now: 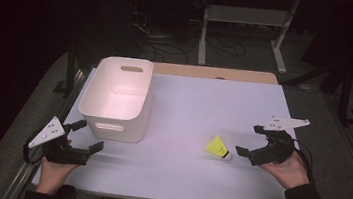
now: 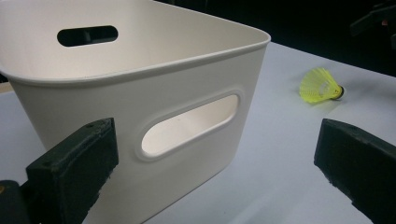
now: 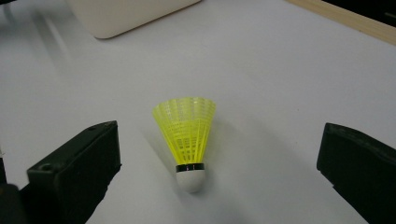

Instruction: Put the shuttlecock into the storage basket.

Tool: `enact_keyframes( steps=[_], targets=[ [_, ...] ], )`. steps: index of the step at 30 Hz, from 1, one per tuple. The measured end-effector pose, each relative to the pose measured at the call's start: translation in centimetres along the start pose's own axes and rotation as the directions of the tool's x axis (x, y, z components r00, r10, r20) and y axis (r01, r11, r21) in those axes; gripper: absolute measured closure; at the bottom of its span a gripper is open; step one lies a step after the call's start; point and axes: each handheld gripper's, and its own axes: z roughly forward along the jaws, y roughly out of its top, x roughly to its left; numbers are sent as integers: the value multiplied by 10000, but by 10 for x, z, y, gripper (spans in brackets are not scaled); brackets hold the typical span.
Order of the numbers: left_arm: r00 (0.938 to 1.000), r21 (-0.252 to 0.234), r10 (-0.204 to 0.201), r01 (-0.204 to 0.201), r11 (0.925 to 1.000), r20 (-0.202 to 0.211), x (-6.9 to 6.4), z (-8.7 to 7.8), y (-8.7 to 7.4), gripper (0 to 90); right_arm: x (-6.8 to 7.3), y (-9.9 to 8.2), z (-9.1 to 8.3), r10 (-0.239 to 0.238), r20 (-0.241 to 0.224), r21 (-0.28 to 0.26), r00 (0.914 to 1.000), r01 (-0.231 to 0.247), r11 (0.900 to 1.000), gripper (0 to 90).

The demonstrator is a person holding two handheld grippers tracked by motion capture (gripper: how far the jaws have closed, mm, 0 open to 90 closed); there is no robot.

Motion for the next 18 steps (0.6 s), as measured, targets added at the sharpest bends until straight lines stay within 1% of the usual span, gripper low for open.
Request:
enact_keyframes(
  steps=[6, 18],
  targets=[
    [10000, -76, 4, -4, 10000, -43, 0, -1, 0, 0, 2, 5, 4, -198, -81, 229, 9998, 200, 9995, 0],
    [10000, -130, -8, 7, 9999, -49, 0, -1, 0, 0, 3, 13, 13, -395, -245, 738, 9989, 412, 9964, 0]
  ],
)
